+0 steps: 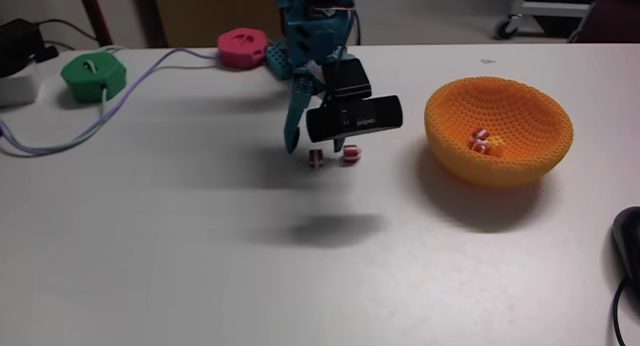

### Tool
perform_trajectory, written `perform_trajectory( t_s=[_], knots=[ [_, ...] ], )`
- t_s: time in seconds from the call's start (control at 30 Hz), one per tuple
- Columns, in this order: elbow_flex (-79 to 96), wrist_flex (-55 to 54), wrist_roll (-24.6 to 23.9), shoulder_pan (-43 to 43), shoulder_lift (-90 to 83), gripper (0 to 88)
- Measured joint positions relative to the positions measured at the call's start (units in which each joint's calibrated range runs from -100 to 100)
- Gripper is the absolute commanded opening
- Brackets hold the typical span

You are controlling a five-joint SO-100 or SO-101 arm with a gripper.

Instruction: Place cube pieces into the yellow basket

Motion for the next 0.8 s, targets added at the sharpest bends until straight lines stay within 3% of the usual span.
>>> perform_trajectory(
  t_s=[0.33, 0.4, 0.47, 0.57, 0.67, 0.8],
  knots=[
    [4.6, -10.0, 2.0, 2.7, 3.0, 22.2],
    [4.8, -12.1, 2.9, 2.7, 4.0, 15.9],
    [4.8, -13.6, 3.6, 2.8, 4.9, 0.0],
    [4.8, -15.5, 6.2, 3.3, 5.3, 0.0],
    [2.8, -12.4, 8.7, 3.3, 4.8, 0.0],
    [-10.0, 3.5, 11.4, 0.4, 2.4, 0.0]
  ],
)
